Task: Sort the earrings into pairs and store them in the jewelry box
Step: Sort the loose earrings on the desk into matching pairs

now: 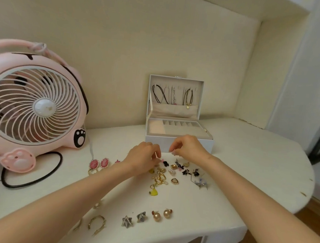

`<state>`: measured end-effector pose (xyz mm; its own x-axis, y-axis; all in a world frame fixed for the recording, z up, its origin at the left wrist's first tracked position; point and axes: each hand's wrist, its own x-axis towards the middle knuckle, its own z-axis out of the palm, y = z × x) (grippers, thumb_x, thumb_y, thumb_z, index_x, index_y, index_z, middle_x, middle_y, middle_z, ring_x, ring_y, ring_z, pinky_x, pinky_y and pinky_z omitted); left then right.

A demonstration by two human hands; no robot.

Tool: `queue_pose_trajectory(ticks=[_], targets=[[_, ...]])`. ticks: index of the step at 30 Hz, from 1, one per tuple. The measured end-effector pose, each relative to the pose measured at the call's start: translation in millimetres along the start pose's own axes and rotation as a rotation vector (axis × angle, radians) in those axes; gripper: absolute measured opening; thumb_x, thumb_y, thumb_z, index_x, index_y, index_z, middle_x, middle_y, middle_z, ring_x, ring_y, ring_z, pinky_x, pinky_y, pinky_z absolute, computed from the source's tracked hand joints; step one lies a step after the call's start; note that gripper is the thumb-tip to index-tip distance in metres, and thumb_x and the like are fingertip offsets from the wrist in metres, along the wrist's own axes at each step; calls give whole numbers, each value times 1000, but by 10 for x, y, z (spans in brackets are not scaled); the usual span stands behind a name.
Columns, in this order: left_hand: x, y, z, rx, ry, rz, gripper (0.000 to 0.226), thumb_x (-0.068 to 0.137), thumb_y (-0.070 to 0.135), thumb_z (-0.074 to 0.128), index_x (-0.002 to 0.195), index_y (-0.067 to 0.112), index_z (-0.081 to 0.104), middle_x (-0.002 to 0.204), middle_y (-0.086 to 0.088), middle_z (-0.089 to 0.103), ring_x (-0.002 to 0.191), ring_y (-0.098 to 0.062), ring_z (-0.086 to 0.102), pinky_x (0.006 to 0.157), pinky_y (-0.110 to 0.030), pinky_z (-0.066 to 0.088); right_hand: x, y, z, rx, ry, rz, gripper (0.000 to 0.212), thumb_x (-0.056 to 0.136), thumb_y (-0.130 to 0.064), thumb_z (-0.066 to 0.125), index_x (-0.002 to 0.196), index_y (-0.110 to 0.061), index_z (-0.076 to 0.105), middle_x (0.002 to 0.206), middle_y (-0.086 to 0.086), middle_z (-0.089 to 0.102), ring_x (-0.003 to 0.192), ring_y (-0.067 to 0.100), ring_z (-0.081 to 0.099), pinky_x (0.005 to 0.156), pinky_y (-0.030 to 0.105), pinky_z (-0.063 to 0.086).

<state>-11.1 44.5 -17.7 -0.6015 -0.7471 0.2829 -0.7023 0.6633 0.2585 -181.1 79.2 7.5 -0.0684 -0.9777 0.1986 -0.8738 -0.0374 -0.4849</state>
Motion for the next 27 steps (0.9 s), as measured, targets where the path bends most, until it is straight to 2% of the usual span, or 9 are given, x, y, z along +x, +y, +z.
queue_pose_trajectory(ticks=[4,9,14,19,22,27], targets=[[45,29,20,15,-33,-5,17,91,22,54,106,19,59,109,-2,55,100,-18,49,74,-24,37,-48,68,-40,10,-26,12,9,83,-11,68,86,-18,73,89,-5,65,88,12,59,83,30,51],[43,-20,-14,26,-128,-25,31,85,-1,47,105,16,62,112,-3,59,103,-20,54,81,-29,45,-98,116,25,16,-53,7,13,85,-10,64,85,-19,73,89,-7,64,83,8,58,79,26,49],[11,-100,-78,-48,-110,-50,38,81,-6,40,107,15,59,107,1,65,97,-17,58,74,-24,43,-84,105,69,40,-48,17,17,86,-8,62,84,-21,72,89,-6,63,82,10,57,79,26,48],[19,-130,-33,-99,-112,-28,19,86,14,60,105,19,60,104,4,66,96,-14,60,79,-24,44,-50,115,31,-10,18,41,27,86,-1,57,84,-22,73,88,-7,61,87,13,58,82,33,51],[32,-110,4,-31,-112,15,16,86,22,63,102,22,61,105,5,61,93,-13,58,75,-22,43,-65,136,-9,-10,29,45,27,86,0,56,84,-21,73,83,-9,60,84,11,56,81,32,51],[32,-101,37,-30,-70,36,13,87,23,61,99,22,62,104,4,57,93,-13,55,73,-22,40,-123,168,-42,9,10,38,22,86,-4,59,83,-21,72,84,-11,60,86,11,56,83,31,49]])
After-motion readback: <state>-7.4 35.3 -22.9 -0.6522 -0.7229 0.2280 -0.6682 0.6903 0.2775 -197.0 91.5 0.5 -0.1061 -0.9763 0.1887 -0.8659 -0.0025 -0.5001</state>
